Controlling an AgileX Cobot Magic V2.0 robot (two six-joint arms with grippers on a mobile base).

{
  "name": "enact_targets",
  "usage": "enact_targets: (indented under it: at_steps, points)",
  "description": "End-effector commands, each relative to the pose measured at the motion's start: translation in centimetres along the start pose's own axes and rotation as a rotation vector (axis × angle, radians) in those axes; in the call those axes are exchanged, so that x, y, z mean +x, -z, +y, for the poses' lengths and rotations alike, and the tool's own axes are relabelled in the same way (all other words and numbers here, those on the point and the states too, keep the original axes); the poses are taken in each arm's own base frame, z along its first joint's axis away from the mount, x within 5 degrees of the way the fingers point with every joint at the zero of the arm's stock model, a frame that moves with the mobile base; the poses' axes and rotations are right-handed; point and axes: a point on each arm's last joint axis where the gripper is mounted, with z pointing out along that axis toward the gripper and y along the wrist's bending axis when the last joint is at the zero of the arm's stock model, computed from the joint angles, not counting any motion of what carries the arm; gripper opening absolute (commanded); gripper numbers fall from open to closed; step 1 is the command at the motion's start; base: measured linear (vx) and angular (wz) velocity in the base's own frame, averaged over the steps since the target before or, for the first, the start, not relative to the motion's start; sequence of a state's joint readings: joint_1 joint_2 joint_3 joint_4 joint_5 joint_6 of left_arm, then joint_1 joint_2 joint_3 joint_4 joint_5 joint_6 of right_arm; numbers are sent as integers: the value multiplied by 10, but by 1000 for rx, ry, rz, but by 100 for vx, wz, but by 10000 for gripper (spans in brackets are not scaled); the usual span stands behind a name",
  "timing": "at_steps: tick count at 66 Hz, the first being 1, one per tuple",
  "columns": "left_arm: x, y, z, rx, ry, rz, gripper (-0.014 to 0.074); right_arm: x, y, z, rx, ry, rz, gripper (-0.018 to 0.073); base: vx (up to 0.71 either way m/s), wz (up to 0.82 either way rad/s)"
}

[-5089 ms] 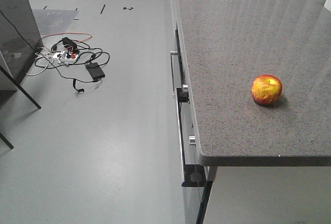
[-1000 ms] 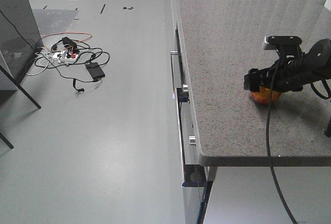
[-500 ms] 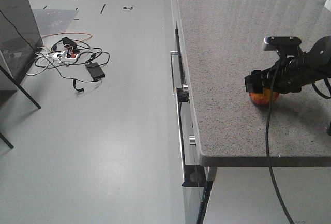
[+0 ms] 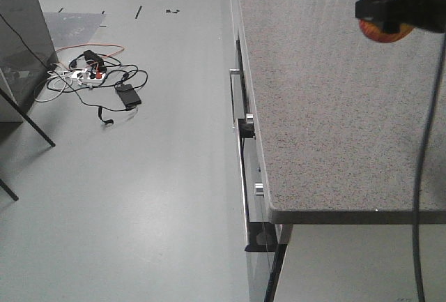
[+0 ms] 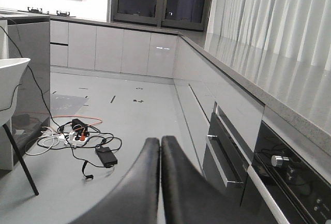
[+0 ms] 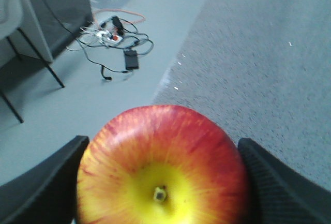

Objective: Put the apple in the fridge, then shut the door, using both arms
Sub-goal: 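Lift the apple off the counter with the right gripper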

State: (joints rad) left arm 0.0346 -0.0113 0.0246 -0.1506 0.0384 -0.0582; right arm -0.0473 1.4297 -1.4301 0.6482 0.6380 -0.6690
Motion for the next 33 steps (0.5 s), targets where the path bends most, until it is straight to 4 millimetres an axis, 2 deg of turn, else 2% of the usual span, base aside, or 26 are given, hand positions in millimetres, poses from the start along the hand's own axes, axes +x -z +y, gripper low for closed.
enact_targets:
  at_steps: [1,7,16,25,33]
  points:
    - [-14,2,-2,13,16,-106,-7,-24,45,17,-19,34,-113,107,0,0]
    - [-14,2,-2,13,16,-106,-7,-27,70,30,-61,47,-127,107,0,0]
    - [-14,2,-2,13,16,-106,-7,-32,97,42,-73,69,-175,107,0,0]
    - [-14,2,-2,13,16,-106,-7,-33,113,49,-82,86,-194,107,0,0]
    - [-14,2,-2,13,16,-106,-7,-34,118,51,-84,92,-201,107,0,0]
